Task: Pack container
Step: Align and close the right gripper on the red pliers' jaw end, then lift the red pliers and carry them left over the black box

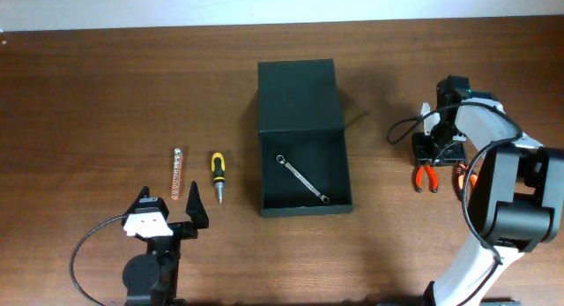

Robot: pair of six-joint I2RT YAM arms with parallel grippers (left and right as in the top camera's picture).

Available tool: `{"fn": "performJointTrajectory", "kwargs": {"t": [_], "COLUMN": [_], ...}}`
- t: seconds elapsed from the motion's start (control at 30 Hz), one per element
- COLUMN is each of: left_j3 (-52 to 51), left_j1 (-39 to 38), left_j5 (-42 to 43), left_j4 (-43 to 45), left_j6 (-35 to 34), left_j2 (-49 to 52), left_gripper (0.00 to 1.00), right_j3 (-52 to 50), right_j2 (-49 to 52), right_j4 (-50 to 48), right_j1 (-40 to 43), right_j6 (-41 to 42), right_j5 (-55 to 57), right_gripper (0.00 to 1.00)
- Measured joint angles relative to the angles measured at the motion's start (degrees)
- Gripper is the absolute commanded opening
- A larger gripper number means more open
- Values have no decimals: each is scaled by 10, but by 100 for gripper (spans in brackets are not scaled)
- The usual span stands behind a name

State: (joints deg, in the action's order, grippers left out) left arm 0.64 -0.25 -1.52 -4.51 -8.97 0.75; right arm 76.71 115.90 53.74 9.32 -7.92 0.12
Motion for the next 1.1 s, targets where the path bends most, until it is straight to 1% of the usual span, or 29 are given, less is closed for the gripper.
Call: {"fn": "performJointTrajectory", "kwargs": {"t": [0.17, 0.3, 0.67, 0.77, 0.93, 1.1], "left_j3": [0, 0, 0, 0, 0, 0], "left_j1": [0, 0, 0, 0, 0, 0], "left_j5": [0, 0, 0, 0, 0, 0], "left_j4": [0, 0, 0, 0, 0, 0], "left_j6": [0, 0, 0, 0, 0, 0], "left_j2": [0, 0, 0, 0, 0, 0], "left_gripper": [99, 99, 99, 99, 99, 99], "right_j3": [0, 0, 3, 5, 20, 52], "right_j2": [0, 0, 0, 1, 10, 23], "right_j4": [0, 0, 0, 1, 16, 35], "right_j1": [0, 0, 0, 0, 0, 0], "right_j6": [0, -1, 1, 3, 4, 5], "right_j5": [-1, -2, -2, -2, -2, -2], "right_gripper": [24, 20, 13, 13, 12, 6]}}
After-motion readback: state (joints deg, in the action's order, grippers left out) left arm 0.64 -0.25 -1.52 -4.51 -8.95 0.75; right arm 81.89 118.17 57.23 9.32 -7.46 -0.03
